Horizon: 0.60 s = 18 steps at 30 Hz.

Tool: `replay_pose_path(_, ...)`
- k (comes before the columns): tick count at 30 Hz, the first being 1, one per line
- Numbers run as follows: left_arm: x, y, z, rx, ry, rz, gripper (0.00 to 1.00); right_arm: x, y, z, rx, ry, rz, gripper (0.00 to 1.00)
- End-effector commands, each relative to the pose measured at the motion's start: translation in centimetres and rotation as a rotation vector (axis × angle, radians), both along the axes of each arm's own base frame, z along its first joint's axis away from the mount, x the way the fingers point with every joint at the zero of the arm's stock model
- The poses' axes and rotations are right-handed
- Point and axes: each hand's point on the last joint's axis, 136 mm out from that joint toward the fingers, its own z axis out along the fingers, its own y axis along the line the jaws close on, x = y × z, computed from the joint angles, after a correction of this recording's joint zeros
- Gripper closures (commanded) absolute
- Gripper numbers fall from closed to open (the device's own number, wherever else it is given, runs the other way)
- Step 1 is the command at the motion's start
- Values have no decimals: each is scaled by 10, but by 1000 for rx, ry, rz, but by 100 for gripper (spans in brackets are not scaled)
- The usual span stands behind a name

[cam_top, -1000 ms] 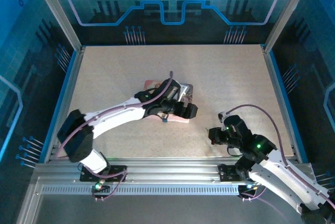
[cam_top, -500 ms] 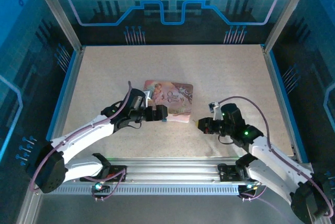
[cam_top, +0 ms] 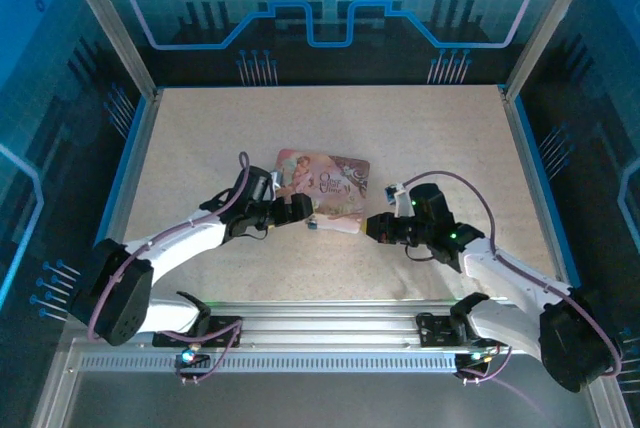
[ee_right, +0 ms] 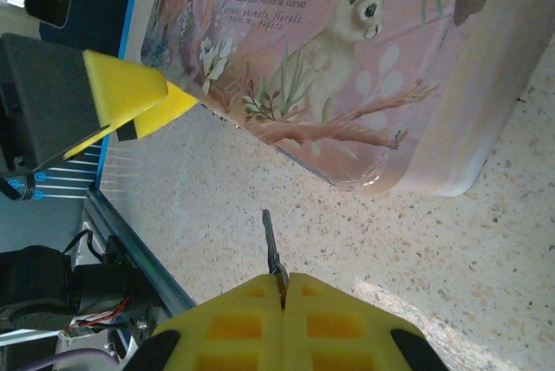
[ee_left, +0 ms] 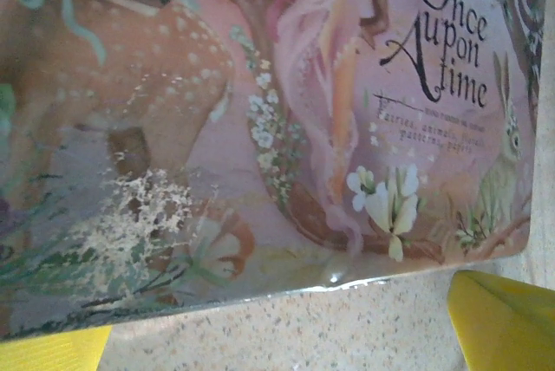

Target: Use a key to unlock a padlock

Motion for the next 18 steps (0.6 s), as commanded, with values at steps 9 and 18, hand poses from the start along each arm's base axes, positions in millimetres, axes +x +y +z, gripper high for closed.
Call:
replay_pose_path(9, 20, -6, 23, -28, -171, -74, 1, 34, 23, 32, 88, -92, 29, 97)
replay_pose_path(18, -20, -17, 10, -31, -213, -159, 4, 77, 47, 27, 103, -73, 29, 98)
